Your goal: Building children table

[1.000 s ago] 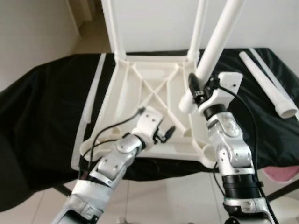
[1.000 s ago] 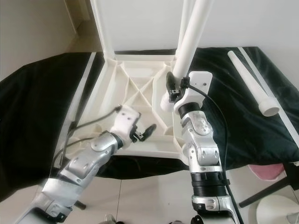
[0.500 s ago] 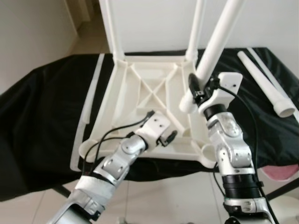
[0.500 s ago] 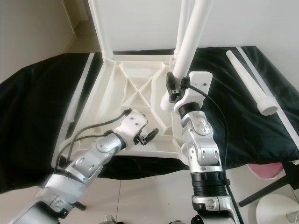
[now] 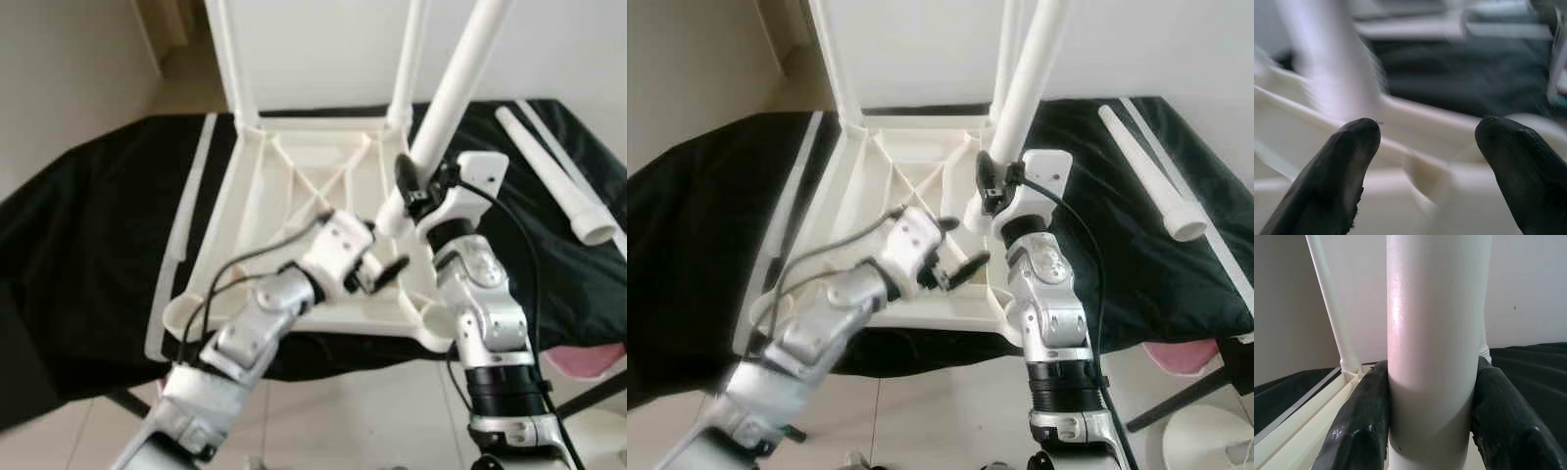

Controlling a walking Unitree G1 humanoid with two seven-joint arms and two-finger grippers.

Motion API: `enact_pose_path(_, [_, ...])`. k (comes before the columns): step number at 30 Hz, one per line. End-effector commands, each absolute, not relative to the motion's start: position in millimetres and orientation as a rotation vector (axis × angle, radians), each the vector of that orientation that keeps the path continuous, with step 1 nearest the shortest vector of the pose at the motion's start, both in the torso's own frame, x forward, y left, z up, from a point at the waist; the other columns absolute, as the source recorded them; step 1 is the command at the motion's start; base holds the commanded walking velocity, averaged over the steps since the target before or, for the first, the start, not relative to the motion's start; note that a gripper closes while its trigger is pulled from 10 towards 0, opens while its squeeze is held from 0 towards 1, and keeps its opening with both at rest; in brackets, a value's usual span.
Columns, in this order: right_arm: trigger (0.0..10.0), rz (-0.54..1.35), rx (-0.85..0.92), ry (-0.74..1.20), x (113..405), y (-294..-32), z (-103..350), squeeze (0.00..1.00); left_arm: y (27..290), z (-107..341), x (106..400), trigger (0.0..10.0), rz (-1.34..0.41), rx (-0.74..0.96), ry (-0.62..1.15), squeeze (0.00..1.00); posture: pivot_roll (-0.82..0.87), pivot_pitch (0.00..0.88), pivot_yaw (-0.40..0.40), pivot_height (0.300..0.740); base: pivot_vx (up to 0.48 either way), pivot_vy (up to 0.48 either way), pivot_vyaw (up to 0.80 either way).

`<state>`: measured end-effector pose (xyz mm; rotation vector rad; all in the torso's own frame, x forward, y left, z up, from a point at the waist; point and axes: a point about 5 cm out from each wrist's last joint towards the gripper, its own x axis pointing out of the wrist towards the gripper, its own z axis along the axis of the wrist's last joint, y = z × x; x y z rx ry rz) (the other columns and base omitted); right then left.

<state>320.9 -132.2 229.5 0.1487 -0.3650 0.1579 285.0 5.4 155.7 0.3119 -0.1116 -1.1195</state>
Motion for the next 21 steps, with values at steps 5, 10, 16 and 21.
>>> enact_pose_path(5, [10.0,0.156,0.144,-0.378,320.1,-132.0,232.3,0.0,12.8,129.3,300.2,10.0,-0.994,0.562,-0.025,0.0,-0.08,0.05,0.014,0.74,0.0,0.0,0.0])
enact_pose_path(10, [10.0,0.154,0.146,-0.376,320.2,-132.2,232.2,0.0,24.7,122.3,312.6,10.0,-0.893,0.575,0.076,0.0,-0.08,0.057,0.014,0.74,0.0,0.0,0.0])
enact_pose_path(16, [10.0,0.146,0.147,-0.374,320.2,-134.2,231.8,0.0,42.2,119.9,326.8,10.0,-0.778,0.597,0.136,0.0,-0.08,0.061,0.015,0.74,0.0,0.0,0.0])
enact_pose_path(21, [10.0,0.144,0.148,-0.374,319.9,-133.8,232.0,0.0,54.4,123.4,339.7,10.0,-0.696,0.631,0.135,0.0,-0.08,0.068,0.017,0.74,0.0,0.0,0.0])
